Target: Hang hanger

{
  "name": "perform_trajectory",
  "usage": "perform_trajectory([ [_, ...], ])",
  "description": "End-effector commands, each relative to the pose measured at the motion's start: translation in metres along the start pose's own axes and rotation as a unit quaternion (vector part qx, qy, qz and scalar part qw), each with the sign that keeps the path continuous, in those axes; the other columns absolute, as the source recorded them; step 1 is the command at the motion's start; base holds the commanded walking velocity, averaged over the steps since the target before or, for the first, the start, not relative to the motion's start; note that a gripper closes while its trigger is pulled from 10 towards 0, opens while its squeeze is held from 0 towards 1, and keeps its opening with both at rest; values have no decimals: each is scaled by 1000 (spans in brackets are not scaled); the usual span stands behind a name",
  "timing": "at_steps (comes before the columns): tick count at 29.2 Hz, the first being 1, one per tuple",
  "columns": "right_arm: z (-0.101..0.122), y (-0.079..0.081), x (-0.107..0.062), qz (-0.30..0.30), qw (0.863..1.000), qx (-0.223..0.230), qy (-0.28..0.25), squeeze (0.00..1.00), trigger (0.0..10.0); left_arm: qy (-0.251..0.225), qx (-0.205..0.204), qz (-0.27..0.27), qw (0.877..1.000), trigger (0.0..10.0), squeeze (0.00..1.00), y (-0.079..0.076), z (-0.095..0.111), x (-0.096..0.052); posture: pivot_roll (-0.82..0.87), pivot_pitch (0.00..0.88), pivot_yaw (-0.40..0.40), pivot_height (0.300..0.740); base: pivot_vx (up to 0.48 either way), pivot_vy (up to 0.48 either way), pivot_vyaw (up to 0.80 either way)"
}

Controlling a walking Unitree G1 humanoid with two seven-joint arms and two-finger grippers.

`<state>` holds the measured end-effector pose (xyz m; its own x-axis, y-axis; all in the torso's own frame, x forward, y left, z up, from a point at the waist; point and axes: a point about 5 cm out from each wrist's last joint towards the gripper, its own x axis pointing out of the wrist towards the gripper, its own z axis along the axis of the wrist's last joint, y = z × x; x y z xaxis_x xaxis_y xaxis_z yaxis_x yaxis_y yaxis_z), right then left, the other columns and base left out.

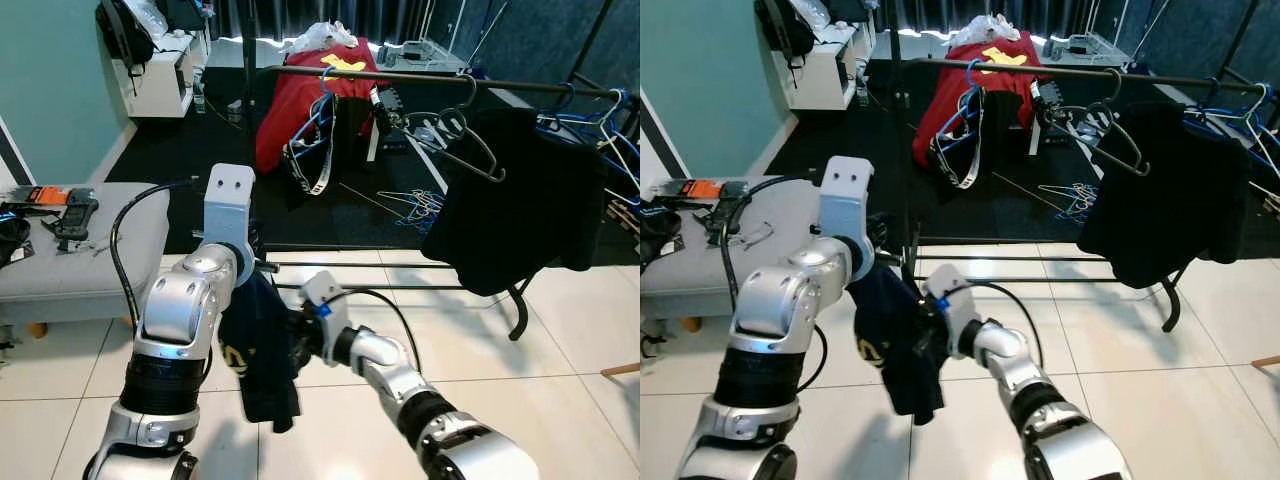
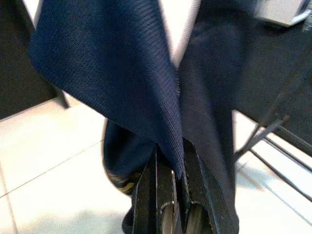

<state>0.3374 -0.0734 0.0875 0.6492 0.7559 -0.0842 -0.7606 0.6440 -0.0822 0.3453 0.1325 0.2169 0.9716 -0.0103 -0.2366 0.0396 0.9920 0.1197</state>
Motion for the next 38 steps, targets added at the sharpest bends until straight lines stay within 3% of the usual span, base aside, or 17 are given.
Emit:
perform_trajectory([
  [1,3,-22,-18,-47,998,1,-28,0,0,-6,36,43,998,10000,0,18,-8,5,17,65,-13,740,0,0,0],
  [4,14,-46,-40,-74,996,-19,-53,0,0,7,75,68,995,10000,0,32,-22,11,-3,63,12,740,0,0,0],
  [5,14,-46,-40,-74,996,-19,-53,0,0,7,75,68,995,10000,0,32,-22,11,-3,63,12,740,0,0,0],
  [9,31,-65,-65,-24,998,-14,-58,0,0,14,86,97,991,10000,0,48,-29,16,-29,61,33,740,0,0,0],
  [12,35,-66,-69,-7,998,-10,-56,0,0,11,91,98,991,10000,0,49,-29,17,-31,61,34,740,0,0,0],
  [15,47,-59,-85,87,995,22,-36,0,0,0,79,53,995,10000,0,40,-29,19,-42,61,38,740,0,0,0],
  [18,47,-59,-85,87,995,22,-36,0,0,0,79,53,995,10000,0,40,-29,19,-42,61,38,740,0,0,0],
  [20,53,-52,-92,131,991,32,-23,0,0,4,47,36,998,10000,0,33,-31,21,-47,56,38,740,0,0,0],
  [22,53,-52,-92,131,991,32,-23,0,0,4,47,36,998,10000,0,33,-31,21,-47,56,38,740,0,0,0],
  [24,54,-47,-91,150,988,32,-15,0,0,11,0,10,1000,10000,0,26,-34,22,-44,51,36,740,0,0,0],
  [25,54,-47,-91,150,988,32,-15,0,0,11,0,10,1000,10000,0,26,-34,22,-44,51,36,740,0,0,0],
  [26,54,-45,-90,153,988,33,-10,0,0,14,-16,-1,1000,10000,514,24,-35,22,-42,50,35,740,0,0,0],
  [27,54,-45,-90,153,988,33,-10,0,0,14,-16,-1,1000,10000,514,24,-35,22,-42,50,35,740,0,0,0],
  [28,53,-43,-88,154,987,34,-8,0,0,16,-37,-9,999,10000,1000,23,-36,21,-41,48,35,740,0,0,0],
  [35,54,-41,-88,153,987,43,-4,0,0,17,-46,-6,999,10000,1000,25,-36,21,-40,43,33,740,0,0,0],
  [36,54,-40,-88,151,987,47,-1,0,0,12,-40,-3,999,10000,0,26,-34,22,-41,42,33,740,0,0,0],
  [38,53,-42,-89,143,989,45,4,0,0,4,-37,3,999,10000,0,27,-32,22,-42,41,34,740,0,0,0],
])
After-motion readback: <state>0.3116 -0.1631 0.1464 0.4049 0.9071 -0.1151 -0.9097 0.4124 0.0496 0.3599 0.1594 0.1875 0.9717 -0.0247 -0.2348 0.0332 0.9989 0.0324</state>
